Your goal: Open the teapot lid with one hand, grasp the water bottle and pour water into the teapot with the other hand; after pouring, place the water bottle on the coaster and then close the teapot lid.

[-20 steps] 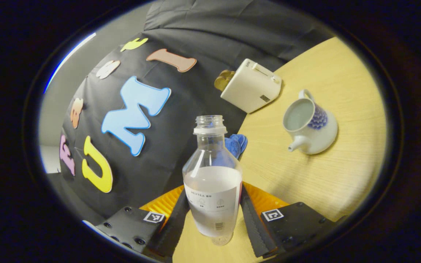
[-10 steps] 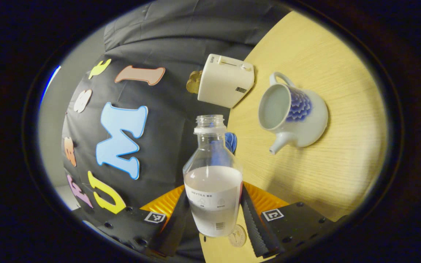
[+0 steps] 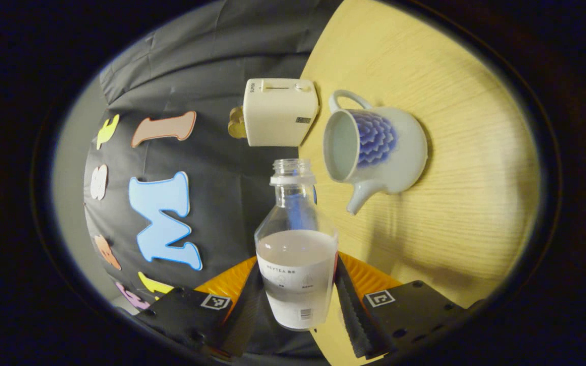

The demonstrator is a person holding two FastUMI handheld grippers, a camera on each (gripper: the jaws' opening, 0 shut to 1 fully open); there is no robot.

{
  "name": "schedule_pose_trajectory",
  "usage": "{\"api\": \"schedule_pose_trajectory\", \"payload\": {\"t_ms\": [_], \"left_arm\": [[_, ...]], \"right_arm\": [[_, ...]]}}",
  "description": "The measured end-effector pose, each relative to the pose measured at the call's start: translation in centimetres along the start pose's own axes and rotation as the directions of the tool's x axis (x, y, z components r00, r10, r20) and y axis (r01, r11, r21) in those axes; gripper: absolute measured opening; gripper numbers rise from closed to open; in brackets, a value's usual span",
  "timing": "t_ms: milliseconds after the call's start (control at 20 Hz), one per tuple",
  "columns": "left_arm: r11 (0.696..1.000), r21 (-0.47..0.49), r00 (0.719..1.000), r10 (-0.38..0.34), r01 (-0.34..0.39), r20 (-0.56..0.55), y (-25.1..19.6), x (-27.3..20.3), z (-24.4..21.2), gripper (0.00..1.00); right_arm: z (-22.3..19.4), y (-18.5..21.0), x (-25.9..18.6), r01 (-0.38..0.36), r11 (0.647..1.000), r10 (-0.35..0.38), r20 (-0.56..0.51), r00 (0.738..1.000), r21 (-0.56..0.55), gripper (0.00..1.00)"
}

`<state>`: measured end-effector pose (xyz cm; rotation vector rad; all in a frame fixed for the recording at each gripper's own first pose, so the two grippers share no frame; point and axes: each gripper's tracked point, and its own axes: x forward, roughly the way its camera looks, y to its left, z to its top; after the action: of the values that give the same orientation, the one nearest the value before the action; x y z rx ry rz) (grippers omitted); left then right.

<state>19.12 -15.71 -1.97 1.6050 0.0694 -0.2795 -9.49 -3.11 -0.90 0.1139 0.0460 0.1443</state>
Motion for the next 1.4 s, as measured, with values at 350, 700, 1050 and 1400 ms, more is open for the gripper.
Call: {"api": "schedule_pose_trajectory", "payload": {"t_ms": [350, 700, 1050, 1400], "left_arm": [[0.992, 0.122, 1.000, -0.009, 0.013, -0.027, 0.5, -0.3, -0.1, 0.88], [0.968, 0.246, 0.998, -0.032, 0.044, -0.052, 0.4, -0.3, 0.0, 0.88], [0.945, 0.324, 0.998, -0.029, 0.046, -0.056, 0.9, 0.1, 0.4, 0.87], [0.917, 0.396, 0.997, -0.016, 0.042, -0.070, 2.0, 0.1, 0.4, 0.88]], "right_arm": [[0.1, -0.3, 0.1, 0.006, 1.000, -0.006, 0.004, 1.000, 0.010, 0.09], [0.1, -0.4, 0.1, 0.003, 1.000, -0.003, 0.002, 1.000, 0.013, 0.09], [0.1, -0.3, 0.3, -0.002, 1.000, 0.002, 0.002, 1.000, 0.012, 0.09], [-0.1, -0.1, 0.3, -0.014, 1.000, 0.014, -0.005, 1.000, 0.015, 0.09]]}}
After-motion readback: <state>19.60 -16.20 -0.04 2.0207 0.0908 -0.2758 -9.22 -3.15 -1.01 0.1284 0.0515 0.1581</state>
